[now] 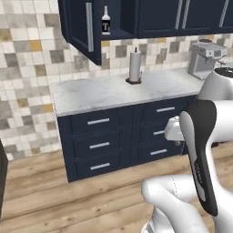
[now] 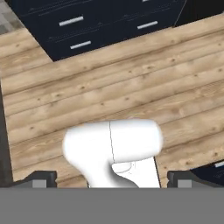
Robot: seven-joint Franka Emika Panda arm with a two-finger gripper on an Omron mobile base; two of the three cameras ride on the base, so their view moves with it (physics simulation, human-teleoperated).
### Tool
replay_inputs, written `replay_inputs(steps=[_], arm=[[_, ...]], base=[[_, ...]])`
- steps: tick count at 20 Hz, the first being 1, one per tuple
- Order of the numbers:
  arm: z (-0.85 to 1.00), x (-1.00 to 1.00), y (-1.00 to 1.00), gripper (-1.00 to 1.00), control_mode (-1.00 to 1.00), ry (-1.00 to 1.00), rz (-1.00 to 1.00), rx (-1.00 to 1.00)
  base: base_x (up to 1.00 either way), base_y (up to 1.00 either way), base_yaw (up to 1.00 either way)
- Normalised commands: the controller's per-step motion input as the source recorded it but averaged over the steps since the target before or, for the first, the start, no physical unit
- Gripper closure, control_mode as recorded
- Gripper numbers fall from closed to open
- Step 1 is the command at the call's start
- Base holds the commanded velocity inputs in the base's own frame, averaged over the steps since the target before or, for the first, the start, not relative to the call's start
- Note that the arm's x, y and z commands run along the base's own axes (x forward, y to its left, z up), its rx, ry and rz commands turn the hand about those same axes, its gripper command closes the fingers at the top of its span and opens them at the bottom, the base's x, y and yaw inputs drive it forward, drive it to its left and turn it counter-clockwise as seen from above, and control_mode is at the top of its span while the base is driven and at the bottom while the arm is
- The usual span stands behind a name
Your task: There is a bowl on the dining counter. Grab a lemon wedge from the fridge and place it in the bowl. Then get the liquor bottle and glass cup from the cabinet and place them next to the bowl.
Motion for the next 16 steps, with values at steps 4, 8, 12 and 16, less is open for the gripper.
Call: replay_inputs(steps=[4,8,12,16], arm=[[0.00,0.00,0.00,-1.00,1.00,0.00,0.00,0.00],[0.00,0.00,0.00,-1.00,1.00,0.00,0.00,0.00],[0.00,0.00,0.00,-1.00,1.00,0.00,0.00,0.00],[0.00,0.00,0.00,-1.00,1.00,0.00,0.00,0.00]], base=[[1.00,-0.39,0.00],[1.00,-0.36,0.01],[1.00,-0.08,0.12],[1.00,-0.09,0.18]])
